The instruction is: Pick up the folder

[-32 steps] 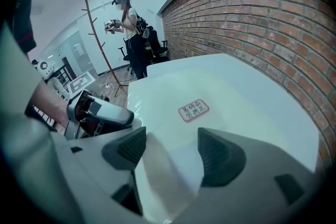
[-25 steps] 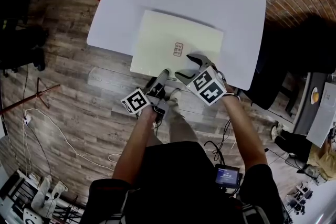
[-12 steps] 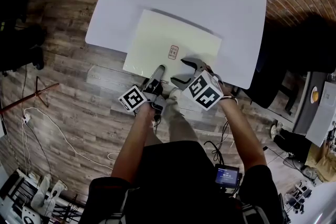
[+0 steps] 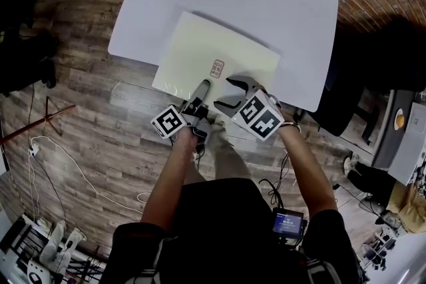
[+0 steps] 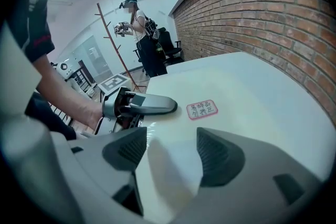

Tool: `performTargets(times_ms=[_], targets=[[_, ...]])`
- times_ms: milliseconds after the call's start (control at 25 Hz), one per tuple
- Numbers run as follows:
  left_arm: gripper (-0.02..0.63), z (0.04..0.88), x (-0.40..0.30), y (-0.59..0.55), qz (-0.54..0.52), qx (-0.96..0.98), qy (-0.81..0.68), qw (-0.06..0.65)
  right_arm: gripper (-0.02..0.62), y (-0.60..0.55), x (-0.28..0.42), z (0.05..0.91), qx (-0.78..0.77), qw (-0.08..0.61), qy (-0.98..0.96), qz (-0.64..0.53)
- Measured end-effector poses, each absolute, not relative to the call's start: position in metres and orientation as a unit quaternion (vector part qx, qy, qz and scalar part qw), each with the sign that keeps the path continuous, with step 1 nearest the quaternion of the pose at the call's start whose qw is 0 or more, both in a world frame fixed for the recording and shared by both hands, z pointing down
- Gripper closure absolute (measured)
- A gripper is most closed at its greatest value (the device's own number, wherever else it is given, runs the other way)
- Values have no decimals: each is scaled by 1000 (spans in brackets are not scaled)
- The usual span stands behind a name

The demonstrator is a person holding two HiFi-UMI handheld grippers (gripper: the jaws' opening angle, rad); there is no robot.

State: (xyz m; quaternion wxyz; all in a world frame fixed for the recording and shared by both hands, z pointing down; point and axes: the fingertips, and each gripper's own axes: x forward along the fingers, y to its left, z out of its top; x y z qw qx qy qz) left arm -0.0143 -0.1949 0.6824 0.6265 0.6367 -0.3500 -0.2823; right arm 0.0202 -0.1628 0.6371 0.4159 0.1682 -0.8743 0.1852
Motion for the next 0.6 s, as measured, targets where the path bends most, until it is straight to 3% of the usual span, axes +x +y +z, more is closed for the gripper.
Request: performTargets(times_ms=[600], targets=[[273,682,-12,-192,-277,629,-334,645,288,-156,19,637,158,401,-877,212]])
